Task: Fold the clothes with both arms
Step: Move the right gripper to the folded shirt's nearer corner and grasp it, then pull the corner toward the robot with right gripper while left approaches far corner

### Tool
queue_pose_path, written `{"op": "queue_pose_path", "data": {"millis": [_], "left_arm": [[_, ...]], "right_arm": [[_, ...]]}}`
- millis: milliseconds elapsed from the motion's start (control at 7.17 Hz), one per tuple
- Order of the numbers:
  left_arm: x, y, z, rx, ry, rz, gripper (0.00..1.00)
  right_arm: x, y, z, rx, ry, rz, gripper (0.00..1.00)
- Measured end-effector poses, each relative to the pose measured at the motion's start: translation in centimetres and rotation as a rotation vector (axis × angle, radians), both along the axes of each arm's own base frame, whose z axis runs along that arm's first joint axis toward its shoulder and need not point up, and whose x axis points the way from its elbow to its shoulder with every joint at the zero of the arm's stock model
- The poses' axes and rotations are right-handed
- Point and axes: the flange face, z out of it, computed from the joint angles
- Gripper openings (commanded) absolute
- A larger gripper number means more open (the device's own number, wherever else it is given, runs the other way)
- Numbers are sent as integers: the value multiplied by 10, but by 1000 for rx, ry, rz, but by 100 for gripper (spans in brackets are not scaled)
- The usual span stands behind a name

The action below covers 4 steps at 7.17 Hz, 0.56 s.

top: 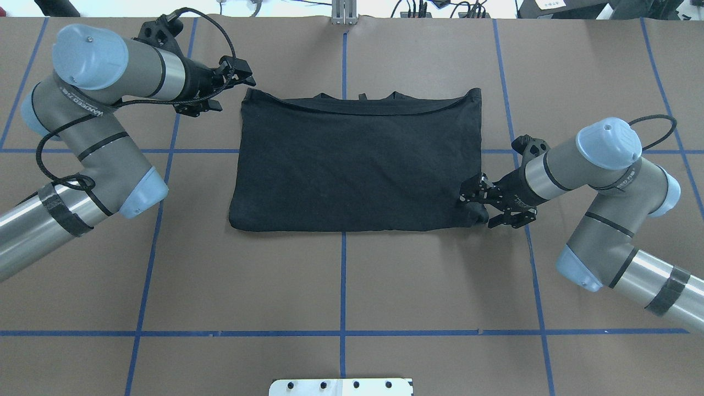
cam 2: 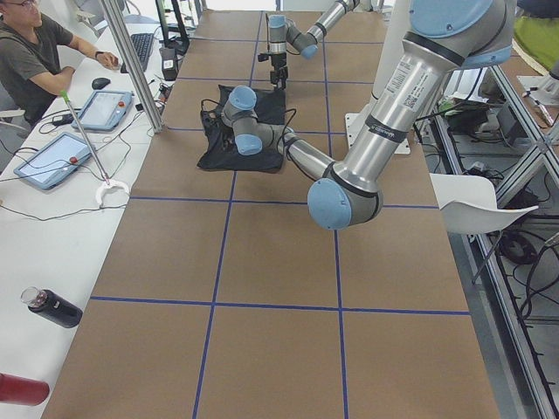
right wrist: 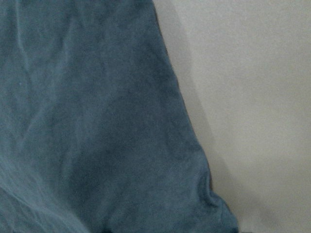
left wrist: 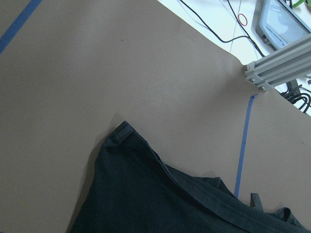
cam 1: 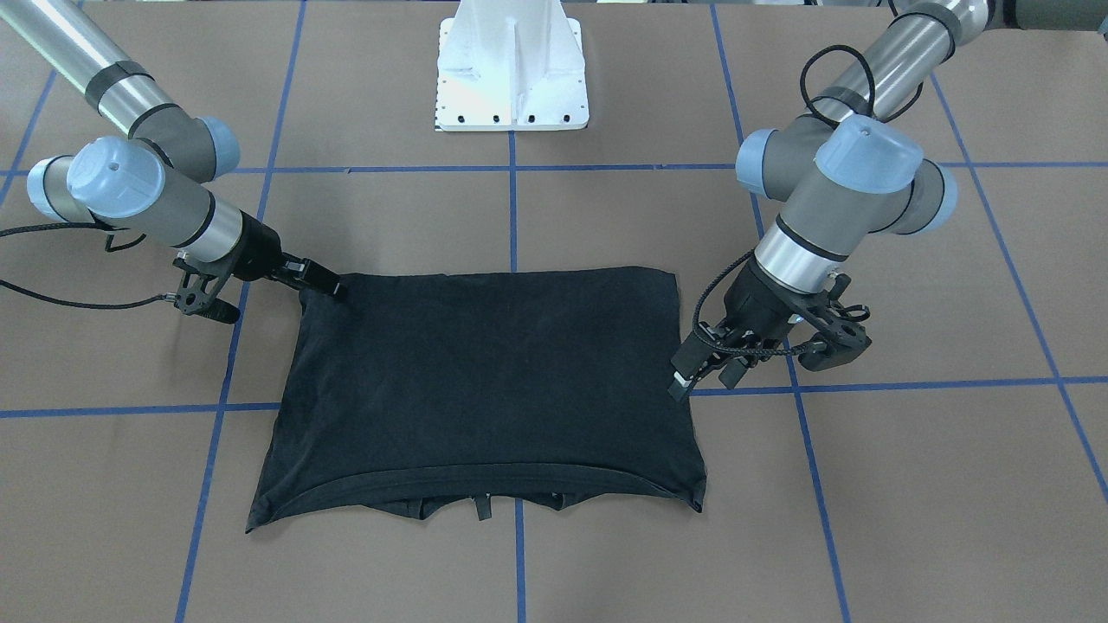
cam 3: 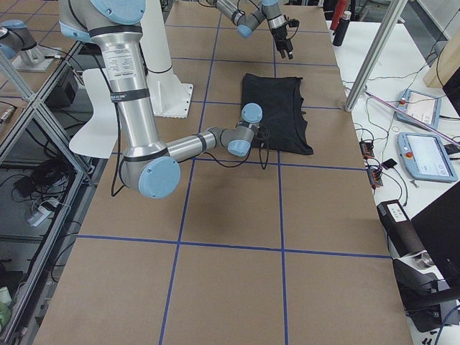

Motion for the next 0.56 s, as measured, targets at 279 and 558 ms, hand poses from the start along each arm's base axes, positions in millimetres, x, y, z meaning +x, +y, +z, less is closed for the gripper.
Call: {"op": "queue_pose_path", "data": {"millis": [279,558], "left_arm": [[0,0,0,3,-1,-1,100],[0,1,-1,5,1,0,100]], "right_arm": [[-4,3,0,-2,0,-5,0],[-3,4,-2,-1,-6,-9,0]]}}
